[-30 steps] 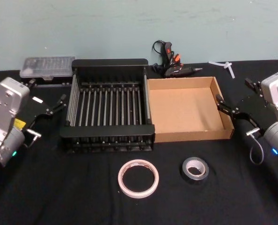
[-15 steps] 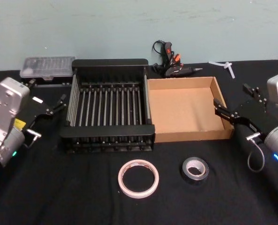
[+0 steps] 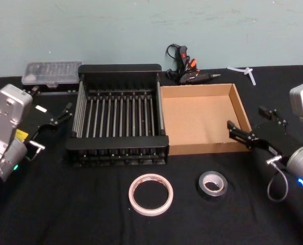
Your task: Pick up the white tape and place it into the black box , Pick up the silver tape and place it into the brown box.
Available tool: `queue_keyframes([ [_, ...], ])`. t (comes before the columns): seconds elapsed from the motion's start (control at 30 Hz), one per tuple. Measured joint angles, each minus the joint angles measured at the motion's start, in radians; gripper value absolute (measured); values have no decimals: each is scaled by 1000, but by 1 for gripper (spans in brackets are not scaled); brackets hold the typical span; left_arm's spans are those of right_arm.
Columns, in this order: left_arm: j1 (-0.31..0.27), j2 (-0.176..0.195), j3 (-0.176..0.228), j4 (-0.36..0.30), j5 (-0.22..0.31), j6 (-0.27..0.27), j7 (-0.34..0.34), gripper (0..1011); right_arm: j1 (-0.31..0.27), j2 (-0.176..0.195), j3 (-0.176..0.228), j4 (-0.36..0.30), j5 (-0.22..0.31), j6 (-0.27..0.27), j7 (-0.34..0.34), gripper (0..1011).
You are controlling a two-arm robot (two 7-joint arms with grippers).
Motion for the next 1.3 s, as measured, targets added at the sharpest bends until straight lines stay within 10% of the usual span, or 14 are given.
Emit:
queue_keyframes([
  [0.63, 0, 0, 0, 0, 0, 0, 0, 1001, -102, -20, 49, -110, 80, 191, 55, 1002],
  [1.3, 0, 0, 0, 0, 0, 0, 0, 1001, -113, -20, 29, -102, 30, 290, 105, 1002],
])
